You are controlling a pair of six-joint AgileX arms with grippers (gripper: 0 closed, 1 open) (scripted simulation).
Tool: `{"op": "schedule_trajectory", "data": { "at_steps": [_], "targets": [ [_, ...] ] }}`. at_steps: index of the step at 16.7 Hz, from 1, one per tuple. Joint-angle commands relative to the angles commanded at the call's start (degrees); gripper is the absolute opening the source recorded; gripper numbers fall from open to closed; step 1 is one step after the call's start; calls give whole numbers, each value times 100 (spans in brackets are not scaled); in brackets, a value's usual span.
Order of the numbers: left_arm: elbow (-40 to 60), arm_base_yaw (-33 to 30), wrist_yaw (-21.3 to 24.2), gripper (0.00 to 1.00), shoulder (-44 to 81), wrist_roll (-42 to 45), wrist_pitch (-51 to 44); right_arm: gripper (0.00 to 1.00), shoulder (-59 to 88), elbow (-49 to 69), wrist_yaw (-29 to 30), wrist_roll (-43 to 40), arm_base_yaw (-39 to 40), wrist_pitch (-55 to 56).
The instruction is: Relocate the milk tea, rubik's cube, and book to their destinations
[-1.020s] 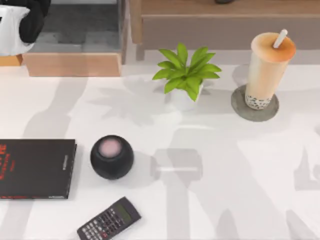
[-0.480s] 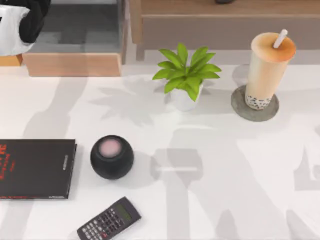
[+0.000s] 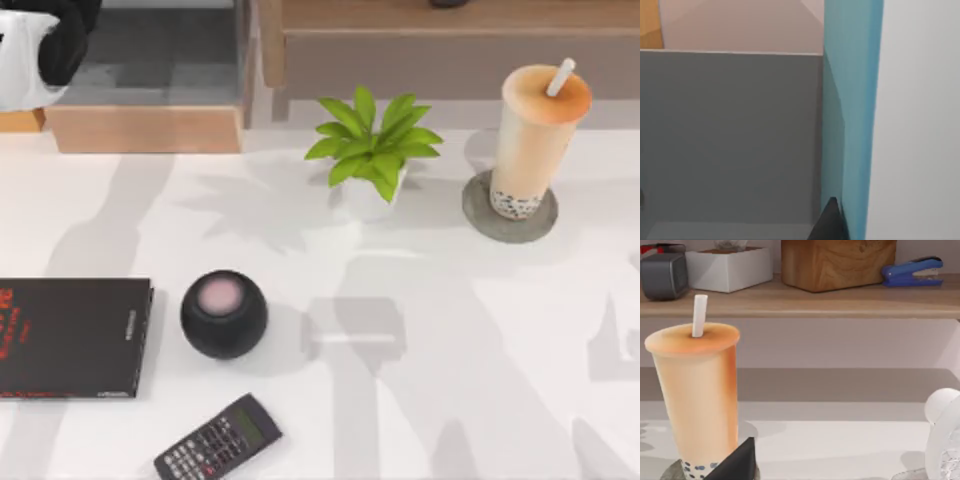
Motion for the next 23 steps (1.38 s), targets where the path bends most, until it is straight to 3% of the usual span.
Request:
{"op": "schedule_trajectory", "data": {
  "at_steps": [15,19,23],
  "targets": [
    [-166,-21,-11,0,-323,76,-109,100,0,0,0,0,0,0],
    [-678,-36,151,0,-1066,912,-106,100,0,0,0,0,0,0],
    [-1885,28,350,0,-2271,2476,-139,100,0,0,0,0,0,0]
  ]
}}
